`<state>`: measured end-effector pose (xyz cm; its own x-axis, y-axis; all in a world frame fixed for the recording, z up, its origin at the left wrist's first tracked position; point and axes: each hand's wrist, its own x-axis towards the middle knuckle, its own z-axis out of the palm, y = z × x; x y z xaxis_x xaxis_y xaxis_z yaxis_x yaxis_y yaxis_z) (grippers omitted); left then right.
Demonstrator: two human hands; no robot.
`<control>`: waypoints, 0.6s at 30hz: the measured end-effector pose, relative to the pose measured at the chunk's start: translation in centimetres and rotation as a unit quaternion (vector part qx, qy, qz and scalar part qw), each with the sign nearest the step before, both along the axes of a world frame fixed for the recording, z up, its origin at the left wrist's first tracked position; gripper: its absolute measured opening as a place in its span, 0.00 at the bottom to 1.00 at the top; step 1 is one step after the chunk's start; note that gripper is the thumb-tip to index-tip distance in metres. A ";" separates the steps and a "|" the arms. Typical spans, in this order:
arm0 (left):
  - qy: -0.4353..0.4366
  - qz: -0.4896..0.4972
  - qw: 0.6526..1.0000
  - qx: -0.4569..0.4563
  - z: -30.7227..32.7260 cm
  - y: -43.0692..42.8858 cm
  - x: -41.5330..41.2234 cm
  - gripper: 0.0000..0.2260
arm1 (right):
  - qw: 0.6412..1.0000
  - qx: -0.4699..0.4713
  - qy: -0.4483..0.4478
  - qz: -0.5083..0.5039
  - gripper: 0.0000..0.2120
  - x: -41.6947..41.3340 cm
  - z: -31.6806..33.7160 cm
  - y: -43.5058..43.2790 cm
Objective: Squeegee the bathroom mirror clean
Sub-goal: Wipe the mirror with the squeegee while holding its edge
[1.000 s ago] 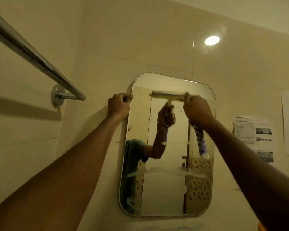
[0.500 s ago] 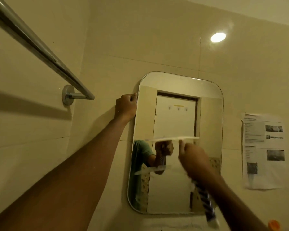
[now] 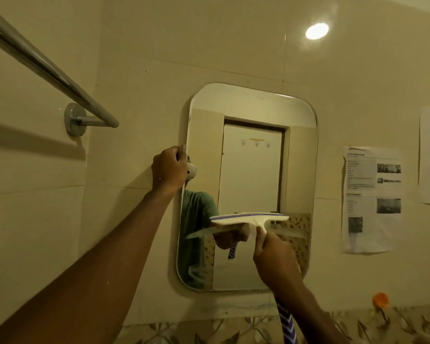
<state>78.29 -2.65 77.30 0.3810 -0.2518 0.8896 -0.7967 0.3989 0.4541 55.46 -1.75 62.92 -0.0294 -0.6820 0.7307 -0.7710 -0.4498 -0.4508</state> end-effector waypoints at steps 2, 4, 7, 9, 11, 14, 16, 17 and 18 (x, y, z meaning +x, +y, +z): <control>0.000 0.001 1.000 0.013 -0.5 0.2 -0.1 0.17 | 0.999 -0.003 -0.007 0.033 0.22 -0.8 1.4 0.3; 0.002 0.000 1.000 0.018 -0.7 0.2 -0.1 0.16 | 0.997 -0.027 -0.047 0.055 0.23 -1.9 5.3 -0.1; 0.008 0.003 1.000 0.021 -0.7 0.3 -0.3 0.17 | 0.993 -0.062 -0.092 0.037 0.24 -3.8 11.8 -1.0; 0.018 0.000 1.000 0.021 -0.7 0.2 -0.4 0.18 | 0.994 -0.067 -0.085 0.023 0.24 -4.3 12.0 -1.4; 0.024 -0.003 0.999 0.022 -0.8 0.2 -0.4 0.18 | 0.994 -0.043 -0.093 0.045 0.23 -4.2 8.1 -1.7; 0.029 -0.002 1.000 0.013 -1.0 0.0 -0.4 0.18 | 0.995 0.016 -0.089 0.040 0.22 -4.0 0.3 -1.2; 0.029 -0.003 1.000 0.012 -0.9 0.0 -0.5 0.18 | 0.997 0.042 -0.063 0.030 0.21 -4.5 -1.8 -0.8; 0.029 -0.004 1.000 0.010 -0.9 0.1 -0.6 0.18 | 0.995 0.048 -0.070 0.046 0.20 -5.1 -1.4 -0.8; 0.029 -0.003 1.000 0.008 -0.9 0.1 -0.6 0.17 | 0.993 0.041 -0.088 0.067 0.20 -5.9 -0.1 -1.1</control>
<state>77.68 -2.52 76.40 0.4304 -0.2686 0.8617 -0.7664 0.3956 0.5061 49.53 -2.81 62.80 -0.0569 -0.7460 0.6635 -0.6130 -0.4985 -0.6130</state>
